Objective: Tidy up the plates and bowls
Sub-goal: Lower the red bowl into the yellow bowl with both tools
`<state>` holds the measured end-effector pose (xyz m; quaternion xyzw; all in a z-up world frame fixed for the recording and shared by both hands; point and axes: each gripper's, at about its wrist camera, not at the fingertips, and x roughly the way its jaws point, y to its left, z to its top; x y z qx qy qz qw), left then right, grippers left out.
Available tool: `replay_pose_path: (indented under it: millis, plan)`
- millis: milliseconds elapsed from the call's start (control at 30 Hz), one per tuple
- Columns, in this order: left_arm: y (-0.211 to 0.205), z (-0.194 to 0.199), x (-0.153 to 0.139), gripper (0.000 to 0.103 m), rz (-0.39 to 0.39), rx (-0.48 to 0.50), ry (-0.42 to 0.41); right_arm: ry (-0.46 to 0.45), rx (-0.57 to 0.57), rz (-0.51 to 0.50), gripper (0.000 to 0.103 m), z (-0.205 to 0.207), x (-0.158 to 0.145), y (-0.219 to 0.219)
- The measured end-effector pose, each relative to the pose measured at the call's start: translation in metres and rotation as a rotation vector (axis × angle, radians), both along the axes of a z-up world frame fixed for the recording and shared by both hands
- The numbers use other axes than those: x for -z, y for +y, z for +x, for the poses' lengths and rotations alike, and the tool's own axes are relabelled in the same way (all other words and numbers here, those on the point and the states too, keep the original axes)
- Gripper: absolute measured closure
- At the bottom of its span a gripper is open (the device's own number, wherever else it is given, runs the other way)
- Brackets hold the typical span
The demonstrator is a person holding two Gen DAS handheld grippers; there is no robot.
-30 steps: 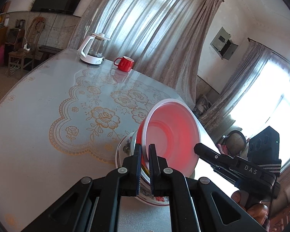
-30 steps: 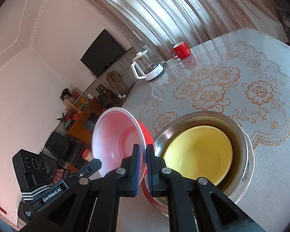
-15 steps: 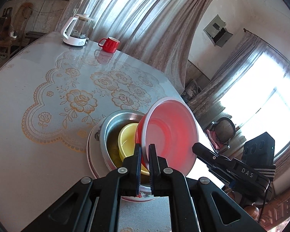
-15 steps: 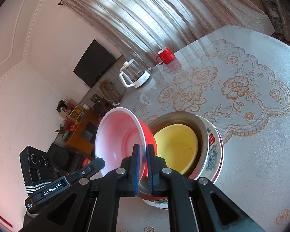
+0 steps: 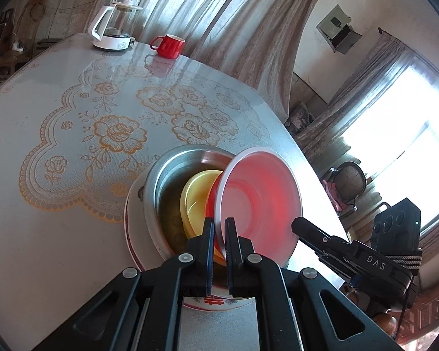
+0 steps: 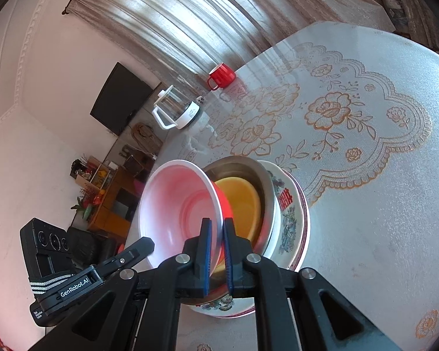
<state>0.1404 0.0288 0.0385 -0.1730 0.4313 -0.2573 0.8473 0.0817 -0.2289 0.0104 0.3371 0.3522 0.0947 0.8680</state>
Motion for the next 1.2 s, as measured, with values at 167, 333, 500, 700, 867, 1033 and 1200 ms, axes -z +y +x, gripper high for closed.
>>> replay_pose_path:
  millis: [167, 333, 500, 700, 867, 1033, 1200]
  plan:
    - [-0.001, 0.002, 0.002, 0.096, 0.003, -0.001, 0.020, 0.020, 0.000, 0.002, 0.091, 0.002, 0.005, -0.001]
    - [-0.001, -0.004, 0.003, 0.096, -0.001, 0.014, 0.021, 0.021, 0.007, 0.011, 0.088, 0.000, 0.006, -0.002]
    - [0.002, -0.004, 0.007, 0.096, -0.001, 0.002, 0.038, 0.005, 0.012, -0.001, 0.084, -0.001, 0.004, -0.002]
    - [0.005, -0.005, 0.008, 0.096, -0.003, -0.002, 0.037, -0.016, 0.009, -0.028, 0.084, -0.004, 0.000, 0.003]
    - [0.002, -0.004, 0.013, 0.096, 0.006, 0.014, 0.049, -0.019, 0.028, -0.044, 0.078, -0.001, -0.003, 0.000]
    - [0.004, -0.003, 0.015, 0.095, 0.013, 0.008, 0.051, -0.014, 0.039, -0.088, 0.076, 0.005, -0.004, 0.003]
    - [0.006, -0.002, 0.015, 0.095, 0.018, 0.003, 0.053, -0.023, 0.030, -0.166, 0.094, 0.010, -0.008, 0.012]
